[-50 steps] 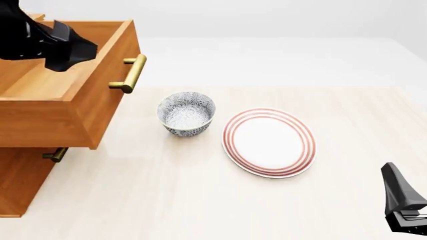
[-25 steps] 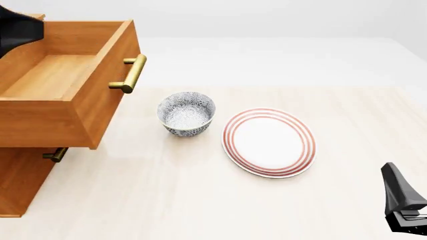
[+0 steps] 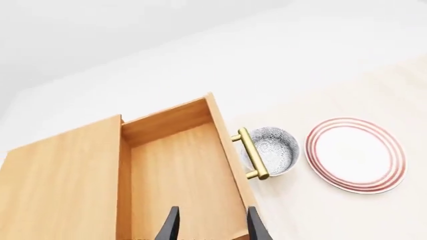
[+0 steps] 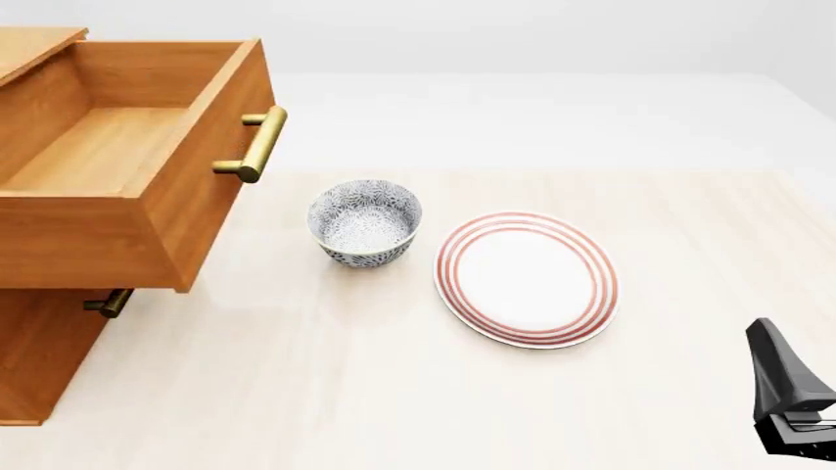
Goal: Open the top drawer of the cabinet.
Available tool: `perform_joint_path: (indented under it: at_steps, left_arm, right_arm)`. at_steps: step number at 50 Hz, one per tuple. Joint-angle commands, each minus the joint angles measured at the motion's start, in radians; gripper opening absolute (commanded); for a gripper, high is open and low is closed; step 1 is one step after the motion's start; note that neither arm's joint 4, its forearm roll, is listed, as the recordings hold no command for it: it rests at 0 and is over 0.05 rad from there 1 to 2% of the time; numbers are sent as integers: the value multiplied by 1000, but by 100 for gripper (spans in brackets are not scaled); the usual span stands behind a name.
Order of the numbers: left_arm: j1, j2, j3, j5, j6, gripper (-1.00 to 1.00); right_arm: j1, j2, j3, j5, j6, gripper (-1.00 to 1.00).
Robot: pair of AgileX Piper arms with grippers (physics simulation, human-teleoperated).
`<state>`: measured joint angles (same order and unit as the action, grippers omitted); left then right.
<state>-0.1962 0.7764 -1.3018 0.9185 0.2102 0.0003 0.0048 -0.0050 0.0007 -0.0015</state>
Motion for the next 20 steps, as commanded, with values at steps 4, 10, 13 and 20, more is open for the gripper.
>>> perform_joint_path:
  at_steps: [4,10,13,20]
  left_arm:
    - [12,-33,-25,7,-1,100]
    - [18,-31,-42,5,4,100]
    - [19,-25,-38,-4,1,100]
    - [16,-4,-57,-23,3,100]
  right_arm:
    - [0,0,1,-1,0,100]
    - [0,0,1,-1,0,100]
    - [0,0,1,-1,0,100]
    - [0,0,1,-1,0,100]
